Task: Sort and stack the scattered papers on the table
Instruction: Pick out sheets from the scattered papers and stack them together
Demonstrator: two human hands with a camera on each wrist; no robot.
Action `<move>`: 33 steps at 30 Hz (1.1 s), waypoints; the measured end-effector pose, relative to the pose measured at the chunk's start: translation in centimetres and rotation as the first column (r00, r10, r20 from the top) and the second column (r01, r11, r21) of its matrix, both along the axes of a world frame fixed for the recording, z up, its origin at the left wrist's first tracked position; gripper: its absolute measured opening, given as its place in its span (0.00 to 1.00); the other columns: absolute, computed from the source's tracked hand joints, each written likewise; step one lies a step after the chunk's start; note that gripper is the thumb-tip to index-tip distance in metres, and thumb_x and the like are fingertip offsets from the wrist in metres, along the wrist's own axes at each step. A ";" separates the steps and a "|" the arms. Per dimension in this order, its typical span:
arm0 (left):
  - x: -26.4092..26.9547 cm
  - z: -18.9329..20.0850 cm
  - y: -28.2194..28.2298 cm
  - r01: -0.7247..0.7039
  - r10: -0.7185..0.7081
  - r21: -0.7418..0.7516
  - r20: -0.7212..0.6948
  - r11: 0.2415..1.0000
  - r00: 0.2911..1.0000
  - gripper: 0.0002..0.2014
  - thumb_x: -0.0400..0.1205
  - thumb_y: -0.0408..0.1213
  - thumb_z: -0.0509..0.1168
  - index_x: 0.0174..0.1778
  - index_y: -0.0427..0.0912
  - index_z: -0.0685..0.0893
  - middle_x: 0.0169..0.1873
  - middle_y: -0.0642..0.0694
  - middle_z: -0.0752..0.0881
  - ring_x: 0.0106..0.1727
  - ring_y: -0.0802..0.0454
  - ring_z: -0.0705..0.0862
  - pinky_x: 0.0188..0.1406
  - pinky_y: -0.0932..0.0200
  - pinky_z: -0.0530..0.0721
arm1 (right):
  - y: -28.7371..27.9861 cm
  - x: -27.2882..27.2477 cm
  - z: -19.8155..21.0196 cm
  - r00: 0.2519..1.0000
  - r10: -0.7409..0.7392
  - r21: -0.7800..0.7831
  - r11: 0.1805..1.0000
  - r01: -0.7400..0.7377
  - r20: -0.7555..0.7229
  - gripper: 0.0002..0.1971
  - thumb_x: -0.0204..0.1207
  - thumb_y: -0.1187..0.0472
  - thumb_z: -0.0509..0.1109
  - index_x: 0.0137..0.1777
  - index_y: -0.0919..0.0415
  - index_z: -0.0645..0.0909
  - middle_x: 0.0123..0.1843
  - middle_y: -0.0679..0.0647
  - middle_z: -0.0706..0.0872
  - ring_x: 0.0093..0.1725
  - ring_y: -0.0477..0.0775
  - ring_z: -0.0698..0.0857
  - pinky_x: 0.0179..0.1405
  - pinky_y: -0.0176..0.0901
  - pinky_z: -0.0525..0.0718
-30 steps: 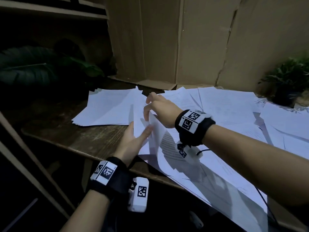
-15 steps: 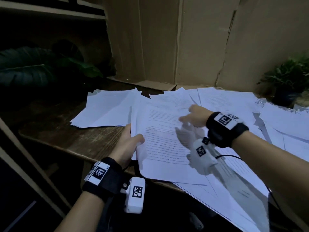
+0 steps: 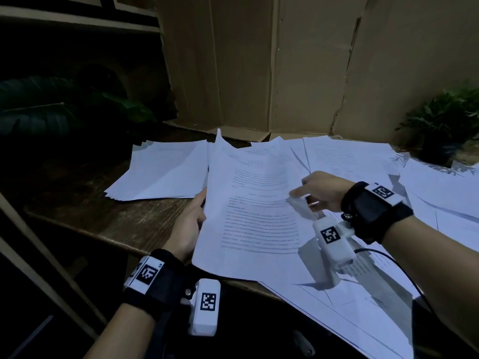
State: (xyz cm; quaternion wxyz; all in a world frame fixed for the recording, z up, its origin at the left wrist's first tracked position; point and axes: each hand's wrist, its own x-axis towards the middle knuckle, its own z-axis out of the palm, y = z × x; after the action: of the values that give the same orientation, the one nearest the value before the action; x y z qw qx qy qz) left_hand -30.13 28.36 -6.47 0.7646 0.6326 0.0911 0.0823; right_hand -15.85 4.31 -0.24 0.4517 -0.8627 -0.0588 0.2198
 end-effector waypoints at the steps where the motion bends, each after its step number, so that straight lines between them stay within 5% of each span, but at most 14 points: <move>1: 0.0 0.1 0.0 -0.008 0.008 0.025 -0.014 1.000 1.000 0.33 0.79 0.16 0.46 0.75 0.47 0.78 0.51 0.51 0.91 0.41 0.51 0.88 0.29 0.66 0.80 | -0.1 -0.1 -0.1 1.000 0.011 0.011 1.000 -0.012 0.029 0.14 0.80 0.71 0.72 0.36 0.64 0.72 0.33 0.57 0.76 0.30 0.56 0.74 0.27 0.43 0.76; 3: 0.0 0.1 -0.1 -0.024 0.026 0.062 -0.029 0.998 0.999 0.34 0.78 0.14 0.47 0.76 0.45 0.76 0.62 0.41 0.88 0.51 0.44 0.88 0.34 0.62 0.84 | -0.2 -0.2 -0.4 0.994 0.041 0.055 0.997 -0.046 0.098 0.04 0.81 0.72 0.71 0.47 0.65 0.83 0.36 0.60 0.82 0.33 0.59 0.74 0.32 0.45 0.72; 7: -0.1 -0.3 -0.2 -0.016 0.016 0.120 0.006 0.993 1.000 0.29 0.83 0.14 0.52 0.75 0.46 0.73 0.61 0.40 0.88 0.56 0.41 0.89 0.45 0.50 0.89 | -0.4 0.0 -0.9 0.981 -0.007 0.181 0.983 -0.029 0.195 0.11 0.81 0.74 0.69 0.60 0.65 0.84 0.37 0.59 0.87 0.30 0.58 0.72 0.26 0.44 0.67; 9: -0.1 -0.6 -0.1 -0.030 0.026 0.121 0.035 0.992 0.999 0.27 0.85 0.17 0.54 0.77 0.45 0.71 0.63 0.40 0.87 0.60 0.40 0.88 0.56 0.42 0.88 | -0.6 0.3 -1.1 0.981 -0.003 0.231 0.972 -0.043 0.195 0.12 0.82 0.72 0.69 0.63 0.63 0.85 0.49 0.65 0.91 0.35 0.67 0.74 0.35 0.50 0.71; 11: -0.1 -0.7 0.0 -0.043 0.036 0.126 0.058 0.991 0.998 0.25 0.86 0.19 0.55 0.77 0.45 0.70 0.62 0.44 0.88 0.60 0.43 0.89 0.54 0.46 0.89 | -0.8 0.3 -1.2 0.981 0.020 0.224 0.972 -0.063 0.191 0.14 0.82 0.70 0.69 0.65 0.59 0.85 0.57 0.65 0.91 0.46 0.83 0.78 0.42 0.56 0.77; 12: -0.1 -0.7 0.1 -0.044 0.035 0.133 0.066 0.990 0.997 0.25 0.86 0.19 0.54 0.76 0.46 0.70 0.60 0.46 0.89 0.59 0.45 0.89 0.50 0.50 0.90 | -1.0 0.3 -1.3 0.982 0.035 0.205 0.976 -0.074 0.188 0.14 0.83 0.69 0.69 0.66 0.58 0.85 0.57 0.62 0.91 0.51 0.81 0.83 0.45 0.55 0.81; 14: -0.1 -0.8 0.1 -0.042 0.033 0.136 0.074 0.990 0.997 0.24 0.87 0.20 0.54 0.75 0.47 0.70 0.58 0.48 0.90 0.57 0.47 0.90 0.44 0.55 0.89 | -1.7 0.5 -1.5 0.980 0.070 0.182 0.978 -0.105 0.188 0.13 0.84 0.68 0.68 0.65 0.57 0.85 0.54 0.55 0.93 0.44 0.59 0.90 0.43 0.44 0.85; 17: -0.1 -0.9 0.2 -0.046 0.037 0.120 0.074 0.992 0.997 0.23 0.87 0.21 0.55 0.75 0.47 0.71 0.59 0.46 0.90 0.58 0.45 0.89 0.46 0.53 0.89 | -2.6 0.4 -2.2 0.972 0.113 0.204 0.966 -0.156 0.206 0.13 0.85 0.69 0.65 0.64 0.57 0.86 0.41 0.41 0.92 0.31 0.35 0.86 0.36 0.31 0.81; 23: 0.0 -0.8 0.1 -0.048 0.039 0.108 0.086 0.993 0.996 0.20 0.87 0.22 0.56 0.69 0.48 0.76 0.58 0.42 0.90 0.57 0.40 0.89 0.57 0.37 0.86 | -3.8 0.6 -3.4 0.972 0.130 0.274 0.944 -0.182 0.197 0.12 0.83 0.61 0.71 0.64 0.60 0.85 0.52 0.54 0.93 0.47 0.53 0.90 0.52 0.47 0.82; 26: 0.0 -0.7 0.0 -0.061 0.049 0.121 0.100 0.991 0.994 0.19 0.87 0.21 0.55 0.67 0.47 0.78 0.57 0.43 0.90 0.56 0.41 0.90 0.57 0.40 0.87 | -3.7 0.3 -3.5 0.959 0.246 0.294 0.914 -0.279 0.142 0.11 0.86 0.67 0.65 0.62 0.61 0.87 0.51 0.53 0.91 0.47 0.57 0.90 0.49 0.46 0.83; 30: -0.1 -0.6 -0.4 -0.024 0.006 0.156 0.116 0.987 0.993 0.18 0.89 0.26 0.52 0.70 0.46 0.77 0.57 0.44 0.90 0.58 0.42 0.89 0.58 0.44 0.88 | -3.4 -0.2 -3.8 0.945 0.268 0.337 0.886 -0.318 0.188 0.16 0.89 0.66 0.58 0.72 0.55 0.81 0.66 0.49 0.89 0.65 0.54 0.88 0.67 0.51 0.82; 33: -0.2 -0.5 -0.4 -0.022 0.008 0.126 0.111 0.992 0.994 0.16 0.89 0.27 0.53 0.69 0.44 0.77 0.56 0.42 0.91 0.56 0.41 0.90 0.55 0.47 0.89 | -3.0 -0.4 -3.6 0.946 0.181 0.353 0.896 -0.271 0.269 0.16 0.89 0.65 0.60 0.70 0.51 0.81 0.60 0.49 0.92 0.62 0.62 0.88 0.68 0.59 0.83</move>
State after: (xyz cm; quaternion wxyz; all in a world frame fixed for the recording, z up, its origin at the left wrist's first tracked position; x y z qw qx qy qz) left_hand -30.30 27.93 -7.02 0.7259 0.6740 0.0482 0.1285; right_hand -16.22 1.28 -3.85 0.5735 -0.7637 -0.2529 0.1542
